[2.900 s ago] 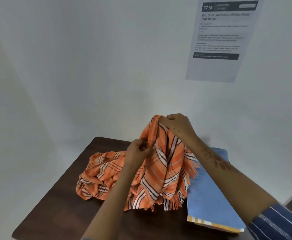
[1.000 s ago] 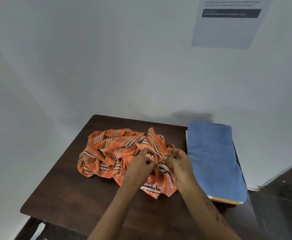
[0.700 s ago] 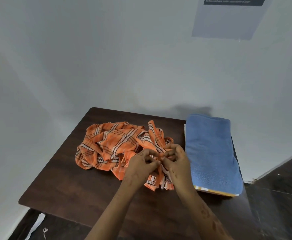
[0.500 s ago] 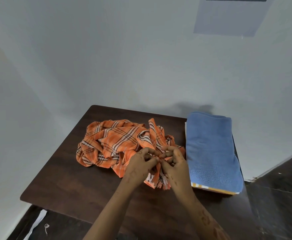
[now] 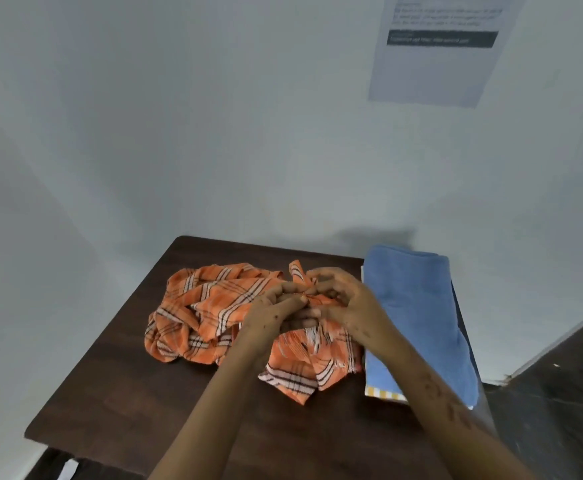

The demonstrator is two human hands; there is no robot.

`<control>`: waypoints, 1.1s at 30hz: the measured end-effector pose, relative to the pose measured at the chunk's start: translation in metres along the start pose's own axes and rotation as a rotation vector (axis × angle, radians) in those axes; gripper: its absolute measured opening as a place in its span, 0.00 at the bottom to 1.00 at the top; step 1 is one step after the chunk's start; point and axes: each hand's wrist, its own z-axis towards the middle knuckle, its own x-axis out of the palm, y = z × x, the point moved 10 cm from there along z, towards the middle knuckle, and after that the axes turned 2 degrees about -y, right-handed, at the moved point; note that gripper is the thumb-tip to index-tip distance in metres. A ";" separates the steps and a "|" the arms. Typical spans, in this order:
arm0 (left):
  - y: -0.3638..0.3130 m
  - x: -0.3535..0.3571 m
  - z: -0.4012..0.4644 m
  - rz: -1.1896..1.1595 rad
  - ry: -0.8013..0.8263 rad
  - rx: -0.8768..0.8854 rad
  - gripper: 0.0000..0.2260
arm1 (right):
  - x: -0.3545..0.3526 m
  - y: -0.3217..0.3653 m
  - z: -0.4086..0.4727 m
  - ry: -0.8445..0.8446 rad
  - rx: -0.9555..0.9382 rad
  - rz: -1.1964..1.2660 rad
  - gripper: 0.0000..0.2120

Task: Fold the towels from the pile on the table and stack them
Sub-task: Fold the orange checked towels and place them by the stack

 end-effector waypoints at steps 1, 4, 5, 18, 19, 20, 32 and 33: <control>-0.017 0.007 0.003 0.032 0.014 0.040 0.09 | -0.010 0.012 0.010 0.013 -0.023 0.020 0.23; -0.079 0.031 0.018 0.244 -0.001 0.223 0.11 | -0.043 0.066 0.047 0.061 -0.110 -0.011 0.20; -0.108 0.037 0.024 0.331 -0.044 0.327 0.09 | -0.054 0.091 0.060 0.069 -0.161 -0.053 0.19; -0.285 0.106 0.063 0.339 0.489 0.552 0.21 | -0.135 0.332 0.106 0.041 -0.642 -0.095 0.11; -0.281 0.104 0.066 0.367 0.513 0.514 0.20 | -0.142 0.336 0.107 0.028 -0.648 -0.061 0.12; -0.281 0.100 0.069 0.398 0.513 0.502 0.18 | -0.149 0.342 0.109 0.017 -0.655 -0.046 0.13; -0.294 0.064 0.031 0.792 -0.353 0.845 0.12 | -0.220 0.330 0.151 -0.476 -0.600 -0.269 0.20; -0.289 0.067 0.021 0.786 -0.380 0.876 0.13 | -0.217 0.326 0.153 -0.485 -0.600 -0.298 0.20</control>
